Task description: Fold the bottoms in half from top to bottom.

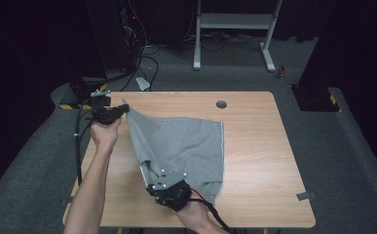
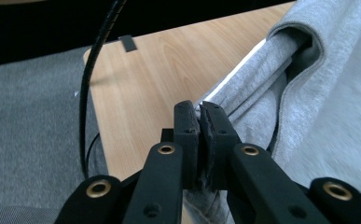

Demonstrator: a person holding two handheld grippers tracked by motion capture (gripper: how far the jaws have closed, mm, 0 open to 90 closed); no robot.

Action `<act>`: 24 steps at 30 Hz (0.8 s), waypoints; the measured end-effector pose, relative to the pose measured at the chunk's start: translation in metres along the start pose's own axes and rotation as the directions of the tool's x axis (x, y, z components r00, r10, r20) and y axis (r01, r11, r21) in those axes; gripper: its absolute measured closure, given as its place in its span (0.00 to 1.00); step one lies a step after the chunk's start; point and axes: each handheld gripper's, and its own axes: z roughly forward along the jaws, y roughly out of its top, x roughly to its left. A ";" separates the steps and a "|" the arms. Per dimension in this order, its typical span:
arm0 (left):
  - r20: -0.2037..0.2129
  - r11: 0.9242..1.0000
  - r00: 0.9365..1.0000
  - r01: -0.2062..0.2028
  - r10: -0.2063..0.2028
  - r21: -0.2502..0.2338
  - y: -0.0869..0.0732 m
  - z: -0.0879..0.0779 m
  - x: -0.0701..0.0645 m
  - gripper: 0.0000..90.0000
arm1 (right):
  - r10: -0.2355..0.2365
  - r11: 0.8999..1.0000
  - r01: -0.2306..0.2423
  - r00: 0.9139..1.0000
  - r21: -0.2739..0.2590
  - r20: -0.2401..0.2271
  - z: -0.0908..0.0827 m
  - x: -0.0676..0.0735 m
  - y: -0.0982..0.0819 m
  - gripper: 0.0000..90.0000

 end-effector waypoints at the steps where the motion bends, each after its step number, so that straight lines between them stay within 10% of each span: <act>1: 0.006 1.000 1.000 -0.010 0.010 0.004 0.001 0.004 -0.005 0.97 | 0.009 1.000 -0.009 1.000 -0.006 0.007 -0.003 -0.002 -0.003 0.95; 24: 0.133 0.980 0.972 -0.198 0.195 0.009 0.019 0.067 -0.108 0.97 | 0.154 0.986 -0.144 0.977 -0.079 0.145 -0.057 -0.022 -0.070 0.95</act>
